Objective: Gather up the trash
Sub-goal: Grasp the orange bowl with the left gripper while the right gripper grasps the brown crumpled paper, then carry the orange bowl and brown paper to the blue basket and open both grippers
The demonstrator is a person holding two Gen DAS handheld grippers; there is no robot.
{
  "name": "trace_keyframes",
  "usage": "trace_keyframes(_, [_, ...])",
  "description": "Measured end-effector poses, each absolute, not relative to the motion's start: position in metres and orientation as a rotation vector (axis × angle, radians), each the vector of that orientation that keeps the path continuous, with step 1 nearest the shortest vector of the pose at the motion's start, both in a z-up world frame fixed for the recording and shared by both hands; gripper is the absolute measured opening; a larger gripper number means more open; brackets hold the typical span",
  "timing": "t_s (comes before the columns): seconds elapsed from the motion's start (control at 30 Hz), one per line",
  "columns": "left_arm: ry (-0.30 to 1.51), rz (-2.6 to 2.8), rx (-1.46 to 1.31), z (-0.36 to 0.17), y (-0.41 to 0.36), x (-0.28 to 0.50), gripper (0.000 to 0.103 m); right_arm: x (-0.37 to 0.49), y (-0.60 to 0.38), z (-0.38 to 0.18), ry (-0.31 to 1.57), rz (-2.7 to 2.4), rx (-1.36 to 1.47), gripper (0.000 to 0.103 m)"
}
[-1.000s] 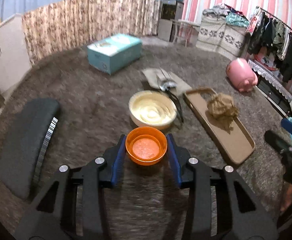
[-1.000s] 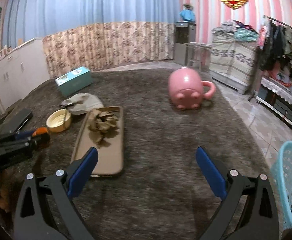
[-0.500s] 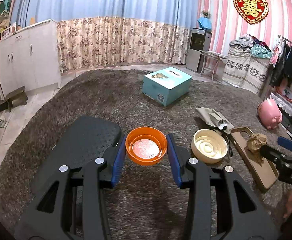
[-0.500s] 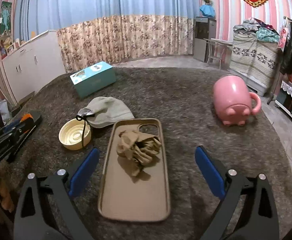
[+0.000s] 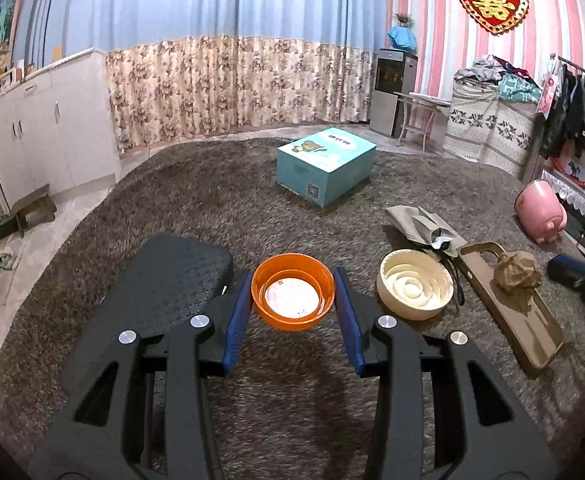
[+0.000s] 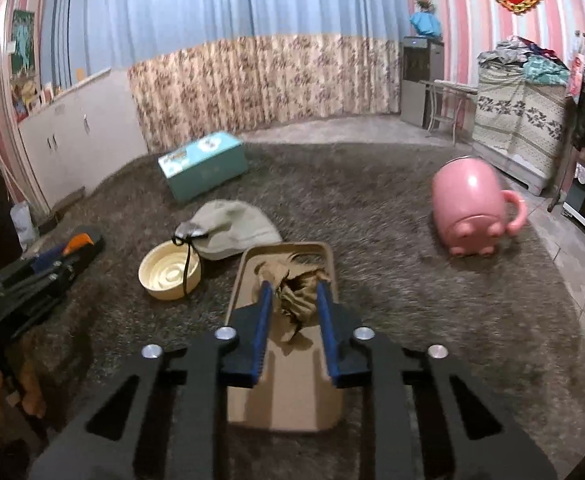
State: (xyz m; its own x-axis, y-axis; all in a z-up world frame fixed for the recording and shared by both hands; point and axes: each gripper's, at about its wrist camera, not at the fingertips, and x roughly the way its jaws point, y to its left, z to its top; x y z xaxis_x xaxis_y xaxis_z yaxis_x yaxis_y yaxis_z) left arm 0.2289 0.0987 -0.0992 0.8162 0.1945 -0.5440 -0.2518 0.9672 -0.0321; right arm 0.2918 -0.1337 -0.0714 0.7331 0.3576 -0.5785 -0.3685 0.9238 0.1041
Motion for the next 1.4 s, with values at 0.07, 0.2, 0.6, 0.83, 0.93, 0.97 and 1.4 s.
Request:
trace_keyframes(0.07, [0.569,0.245,-0.090,-0.100,0.096,0.229,0.039,0.287,-0.146,-0.068,0.624,0.385,0.003,0.016])
trace_keyframes(0.2, [0.575,0.252,-0.089,-0.101,0.097,0.230,0.039,0.286,-0.166,-0.069,0.638,0.367,0.042,0.016])
trace_keyframes(0.6, [0.572,0.267,-0.094,-0.101,0.096,0.228,0.039,0.297,-0.173,-0.083,0.663,0.340,0.072,0.051])
trace_keyframes(0.83, [0.570,0.270,-0.104,-0.101,0.097,0.227,0.040,0.299,-0.144,-0.084,0.640,0.388,0.022,0.067])
trace_keyframes(0.93, [0.569,0.270,-0.100,-0.101,0.097,0.227,0.040,0.305,-0.125,-0.086,0.643,0.396,-0.018,0.068])
trace_keyframes(0.97, [0.569,0.269,-0.100,-0.101,0.098,0.227,0.040,0.307,-0.120,-0.087,0.646,0.398,-0.023,0.068])
trace_keyframes(1.4, [0.576,0.265,-0.101,-0.100,0.100,0.227,0.040,0.302,-0.117,-0.086,0.649,0.408,-0.031,0.024])
